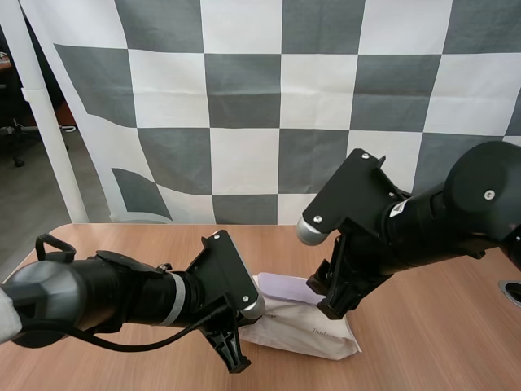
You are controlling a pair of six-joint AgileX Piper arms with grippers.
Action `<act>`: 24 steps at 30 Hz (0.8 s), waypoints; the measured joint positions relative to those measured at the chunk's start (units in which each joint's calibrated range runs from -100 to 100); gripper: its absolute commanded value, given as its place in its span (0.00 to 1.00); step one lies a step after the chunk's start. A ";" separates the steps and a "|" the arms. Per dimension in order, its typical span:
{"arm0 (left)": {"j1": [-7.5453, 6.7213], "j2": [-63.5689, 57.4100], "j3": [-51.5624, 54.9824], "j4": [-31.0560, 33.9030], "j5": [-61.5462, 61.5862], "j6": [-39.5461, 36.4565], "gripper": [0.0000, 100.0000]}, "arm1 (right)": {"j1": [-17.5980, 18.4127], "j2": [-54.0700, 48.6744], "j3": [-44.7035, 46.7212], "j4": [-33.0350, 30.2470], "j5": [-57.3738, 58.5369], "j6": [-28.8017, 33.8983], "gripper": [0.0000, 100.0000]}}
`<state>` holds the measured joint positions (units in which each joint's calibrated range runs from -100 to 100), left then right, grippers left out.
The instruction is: Open the wet wipes lid
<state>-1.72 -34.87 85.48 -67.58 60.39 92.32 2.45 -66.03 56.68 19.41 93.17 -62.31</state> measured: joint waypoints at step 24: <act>0.00 0.00 0.00 0.35 0.06 0.11 0.00 | 0.00 11.27 8.62 9.04 -12.95 -19.79 1.00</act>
<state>-1.72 -34.87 85.48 -67.24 60.45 92.43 2.45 -54.76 65.30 28.45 80.22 -82.11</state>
